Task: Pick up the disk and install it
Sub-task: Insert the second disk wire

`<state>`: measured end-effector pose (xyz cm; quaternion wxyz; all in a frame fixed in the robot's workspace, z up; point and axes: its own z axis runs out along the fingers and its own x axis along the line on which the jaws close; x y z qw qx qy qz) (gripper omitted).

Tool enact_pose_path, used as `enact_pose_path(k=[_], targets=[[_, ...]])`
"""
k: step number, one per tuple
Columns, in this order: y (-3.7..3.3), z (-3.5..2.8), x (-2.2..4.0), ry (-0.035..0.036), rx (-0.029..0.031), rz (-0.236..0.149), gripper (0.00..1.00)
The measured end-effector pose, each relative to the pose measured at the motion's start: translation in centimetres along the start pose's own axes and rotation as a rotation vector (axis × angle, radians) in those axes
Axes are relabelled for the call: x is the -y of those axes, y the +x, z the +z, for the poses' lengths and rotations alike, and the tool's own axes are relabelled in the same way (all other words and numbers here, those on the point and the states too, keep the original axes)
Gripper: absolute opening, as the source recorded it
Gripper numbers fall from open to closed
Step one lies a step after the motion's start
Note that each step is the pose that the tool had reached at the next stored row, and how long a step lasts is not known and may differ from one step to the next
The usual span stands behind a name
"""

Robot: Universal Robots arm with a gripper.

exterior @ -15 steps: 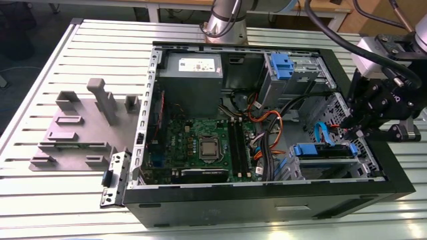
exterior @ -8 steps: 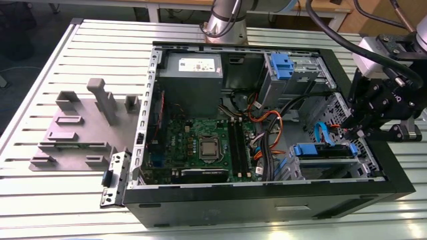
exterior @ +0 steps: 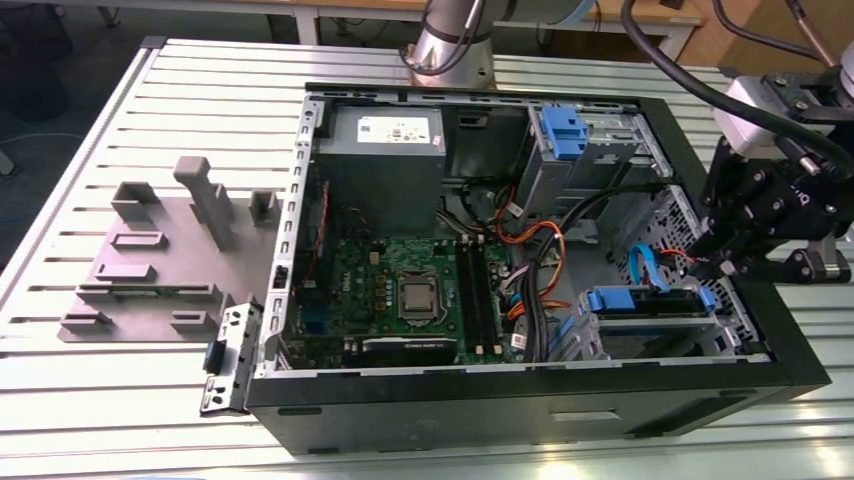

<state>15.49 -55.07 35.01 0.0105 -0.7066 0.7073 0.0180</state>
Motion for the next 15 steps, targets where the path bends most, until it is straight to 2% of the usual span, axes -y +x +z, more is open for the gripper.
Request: enact_pose_path(k=[4, 15], targets=[[-0.02, 0.51, 0.09, 0.0000, -0.0016, 0.000, 0.29], [-0.20, 0.72, 0.28, 0.0000, -0.0060, 0.000, 0.29]])
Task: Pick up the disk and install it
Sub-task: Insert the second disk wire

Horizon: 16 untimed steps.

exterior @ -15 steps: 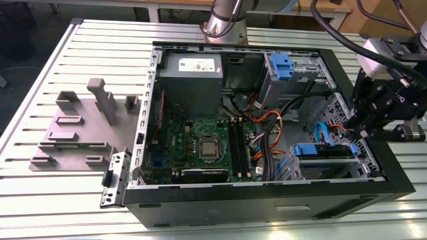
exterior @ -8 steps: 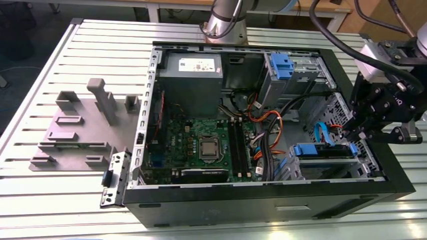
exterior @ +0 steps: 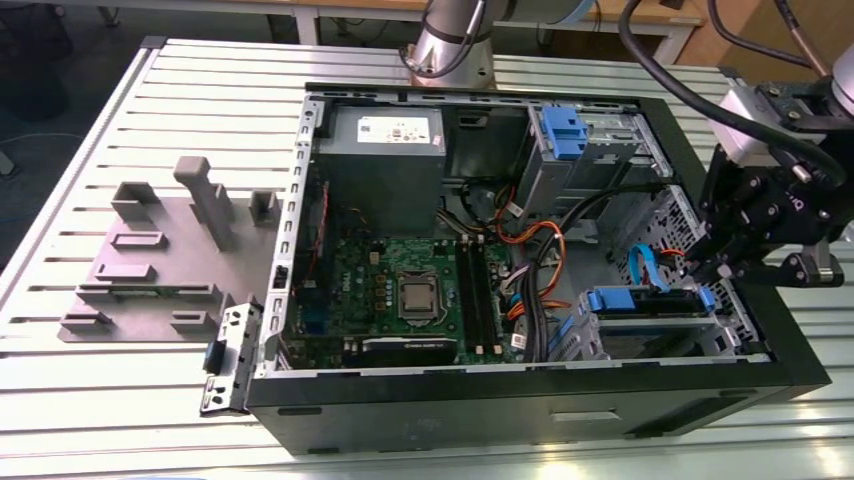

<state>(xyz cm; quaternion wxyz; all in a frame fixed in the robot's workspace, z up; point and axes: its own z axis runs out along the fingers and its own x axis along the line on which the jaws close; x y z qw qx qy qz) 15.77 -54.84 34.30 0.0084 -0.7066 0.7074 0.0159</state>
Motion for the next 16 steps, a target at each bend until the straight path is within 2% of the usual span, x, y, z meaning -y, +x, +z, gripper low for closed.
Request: enact_pose_path(k=[16], targets=[[-0.28, 0.17, 0.11, 0.0000, -0.0006, 0.000, 0.28]])
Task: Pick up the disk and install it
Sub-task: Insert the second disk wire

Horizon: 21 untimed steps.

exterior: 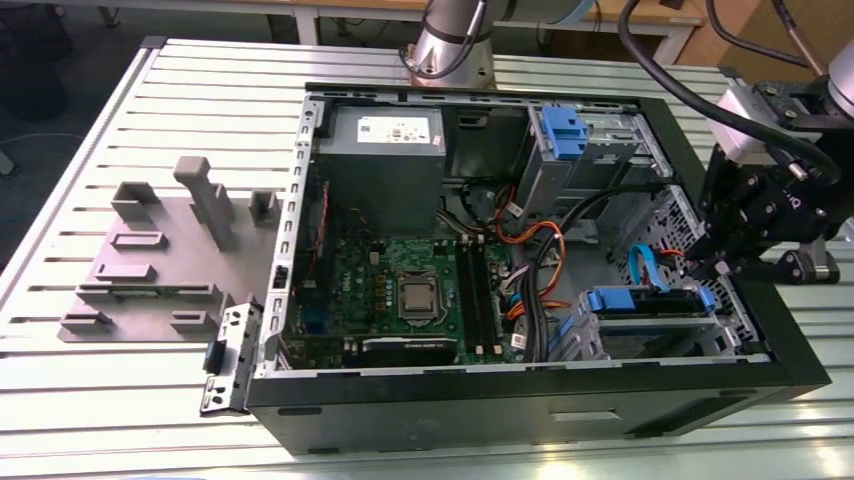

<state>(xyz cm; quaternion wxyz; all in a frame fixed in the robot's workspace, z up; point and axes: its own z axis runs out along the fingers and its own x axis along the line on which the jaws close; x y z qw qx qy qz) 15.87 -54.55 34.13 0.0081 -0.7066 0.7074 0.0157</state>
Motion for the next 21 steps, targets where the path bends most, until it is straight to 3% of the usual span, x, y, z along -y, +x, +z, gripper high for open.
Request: enact_pose_path(k=[3, 13, 15, 19, 21], targets=[[-0.02, 0.00, 0.00, 0.0001, 0.0000, 0.000, 0.16], [-0.08, -0.09, -0.03, 0.0012, -0.0003, 0.000, 0.16], [-0.08, -0.11, -0.22, 0.0073, 0.0002, 0.000, 0.16], [-0.08, -0.11, -0.94, 0.0260, 0.0000, -0.001, 0.16], [-0.07, -0.11, -1.21, 0.0304, 0.0001, -0.001, 0.16]])
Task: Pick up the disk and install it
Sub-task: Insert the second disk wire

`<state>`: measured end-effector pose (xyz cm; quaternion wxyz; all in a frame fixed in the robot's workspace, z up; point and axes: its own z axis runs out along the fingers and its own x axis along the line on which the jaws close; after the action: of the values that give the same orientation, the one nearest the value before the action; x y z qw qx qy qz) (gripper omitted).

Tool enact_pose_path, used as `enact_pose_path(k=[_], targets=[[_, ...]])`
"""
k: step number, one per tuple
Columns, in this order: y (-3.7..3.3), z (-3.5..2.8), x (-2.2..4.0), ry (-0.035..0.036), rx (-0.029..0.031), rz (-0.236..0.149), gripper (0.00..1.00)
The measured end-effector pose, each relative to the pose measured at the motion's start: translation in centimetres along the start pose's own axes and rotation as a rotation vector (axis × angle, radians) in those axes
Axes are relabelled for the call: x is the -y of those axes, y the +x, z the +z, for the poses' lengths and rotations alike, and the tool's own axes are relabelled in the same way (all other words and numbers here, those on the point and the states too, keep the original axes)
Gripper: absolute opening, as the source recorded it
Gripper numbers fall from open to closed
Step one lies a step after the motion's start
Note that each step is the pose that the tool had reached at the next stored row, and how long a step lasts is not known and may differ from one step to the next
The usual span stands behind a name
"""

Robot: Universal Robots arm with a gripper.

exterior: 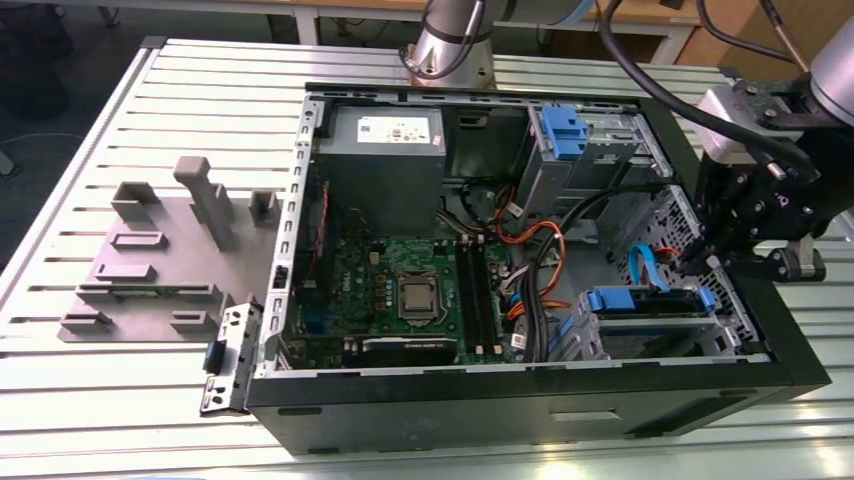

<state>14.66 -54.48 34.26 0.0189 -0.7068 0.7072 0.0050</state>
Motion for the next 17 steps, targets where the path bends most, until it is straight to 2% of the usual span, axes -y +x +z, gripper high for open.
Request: enact_pose_path(k=[6, 14, 17], targets=[[0.29, -0.02, -0.38, 0.0045, -0.0001, 0.000, 0.16], [0.54, 0.02, -0.56, 0.0051, -0.0002, 0.000, 0.16], [0.58, 0.03, -0.87, 0.0064, 0.0000, 0.000, 0.16]])
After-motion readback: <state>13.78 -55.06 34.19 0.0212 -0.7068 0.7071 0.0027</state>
